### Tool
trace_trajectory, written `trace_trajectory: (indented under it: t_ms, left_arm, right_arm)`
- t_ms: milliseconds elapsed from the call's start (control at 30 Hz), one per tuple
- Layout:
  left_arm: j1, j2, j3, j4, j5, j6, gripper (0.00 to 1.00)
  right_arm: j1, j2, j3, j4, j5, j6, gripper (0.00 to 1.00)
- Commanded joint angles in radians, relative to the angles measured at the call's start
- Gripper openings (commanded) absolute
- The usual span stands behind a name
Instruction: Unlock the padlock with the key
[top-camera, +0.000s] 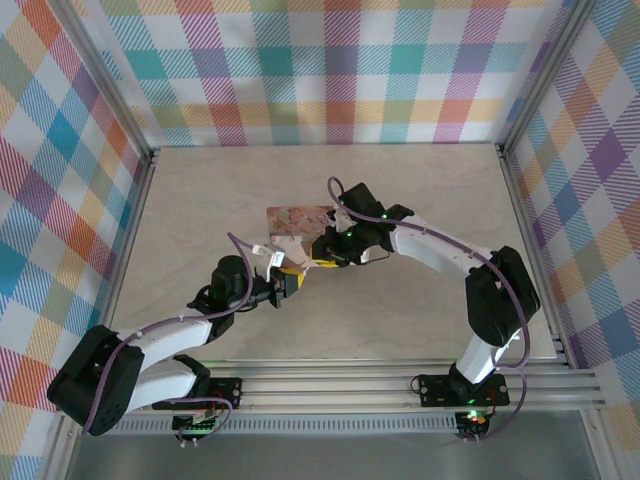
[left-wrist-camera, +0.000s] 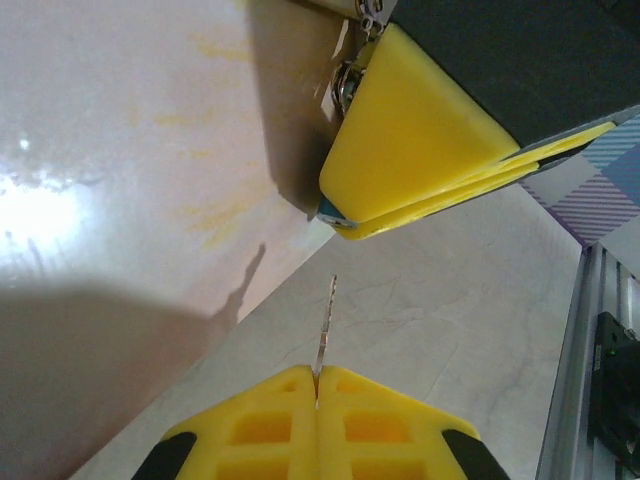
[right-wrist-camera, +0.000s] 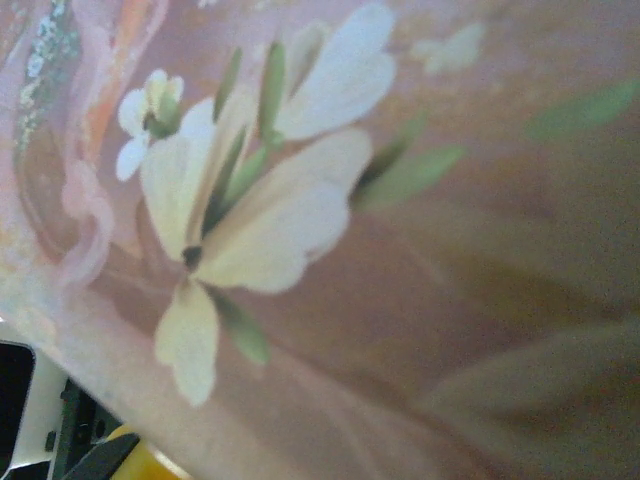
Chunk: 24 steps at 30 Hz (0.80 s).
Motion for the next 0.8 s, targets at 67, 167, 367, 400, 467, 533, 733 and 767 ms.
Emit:
trace_trajectory:
  t_ms: [67, 167, 367, 400, 467, 533, 733, 767]
  left_arm:
    - [-0.006, 0.037, 0.026, 0.088, 0.014, 0.011, 0.00]
    - [-0.006, 0.062, 0.035, 0.113, 0.022, -0.002, 0.00]
    - [-0.008, 0.081, 0.041, 0.159, 0.034, -0.017, 0.00]
    - [-0.008, 0.080, 0.041, 0.161, 0.035, -0.017, 0.00]
    - [-0.006, 0.075, 0.042, 0.163, 0.041, -0.017, 0.00]
    - [-0.008, 0.070, 0.042, 0.162, 0.042, -0.017, 0.00]
    - [-0.007, 0.068, 0.041, 0.170, 0.031, -0.023, 0.00]
    - [-0.006, 0.070, 0.041, 0.175, 0.030, -0.028, 0.00]
  right_arm:
    - [-0.005, -0.019, 0.058, 0.021, -0.064, 0.016, 0.00]
    - [-0.005, -0.018, 0.061, 0.022, -0.067, 0.014, 0.00]
    - [-0.005, -0.018, 0.054, 0.019, -0.060, 0.008, 0.00]
    - [-0.005, -0.018, 0.052, 0.018, -0.060, 0.008, 0.00]
    - [-0.005, -0.017, 0.049, 0.019, -0.059, 0.008, 0.00]
    - [-0.008, -0.015, 0.045, 0.024, -0.057, 0.006, 0.00]
    - [-0.011, -0.009, 0.035, 0.043, -0.071, 0.014, 0.00]
    - [-0.011, -0.009, 0.034, 0.043, -0.071, 0.014, 0.00]
